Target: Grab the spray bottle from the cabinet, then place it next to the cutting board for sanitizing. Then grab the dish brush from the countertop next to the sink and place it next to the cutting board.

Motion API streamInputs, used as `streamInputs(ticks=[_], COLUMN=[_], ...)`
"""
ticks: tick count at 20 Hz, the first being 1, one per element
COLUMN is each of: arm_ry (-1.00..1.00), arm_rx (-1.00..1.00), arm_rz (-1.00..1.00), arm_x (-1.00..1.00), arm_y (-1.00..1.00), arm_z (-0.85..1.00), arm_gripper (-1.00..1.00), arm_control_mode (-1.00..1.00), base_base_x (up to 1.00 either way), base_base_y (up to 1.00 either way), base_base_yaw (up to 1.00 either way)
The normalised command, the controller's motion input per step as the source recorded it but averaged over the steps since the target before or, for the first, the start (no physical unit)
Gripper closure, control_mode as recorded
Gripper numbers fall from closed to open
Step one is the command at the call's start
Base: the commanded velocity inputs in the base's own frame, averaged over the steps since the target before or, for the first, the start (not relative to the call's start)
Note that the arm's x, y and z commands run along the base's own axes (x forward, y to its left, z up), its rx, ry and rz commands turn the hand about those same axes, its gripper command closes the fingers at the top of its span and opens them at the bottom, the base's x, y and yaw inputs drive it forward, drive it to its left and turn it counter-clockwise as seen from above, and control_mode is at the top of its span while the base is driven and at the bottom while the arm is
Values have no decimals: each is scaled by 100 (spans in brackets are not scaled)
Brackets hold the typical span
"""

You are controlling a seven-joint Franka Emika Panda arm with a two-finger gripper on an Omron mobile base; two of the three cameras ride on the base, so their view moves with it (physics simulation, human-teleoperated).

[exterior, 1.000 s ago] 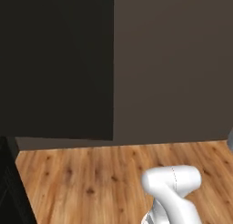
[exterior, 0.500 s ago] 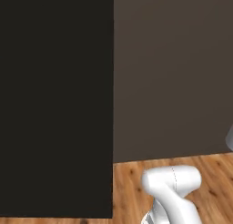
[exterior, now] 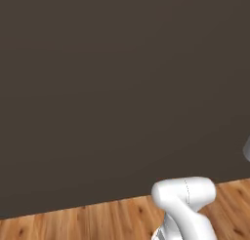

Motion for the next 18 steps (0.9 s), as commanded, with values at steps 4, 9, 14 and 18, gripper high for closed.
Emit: streamInputs(ticks=[4,9,14,18], arm_ry=[0,0,0,0], arm_rx=[0,0,0,0], arm_rz=[0,0,0,0], arm_x=[0,0,0,0], arm_y=[0,0,0,0], arm_z=[0,0,0,0], arm_gripper=[100,100,100,100], arm_control_mode=[100,100,100,100], base_base_x=[82,52,47,29], base_base_y=[-69,-93,-64,-26], base_base_yaw=[-10,-25,-50,-70])
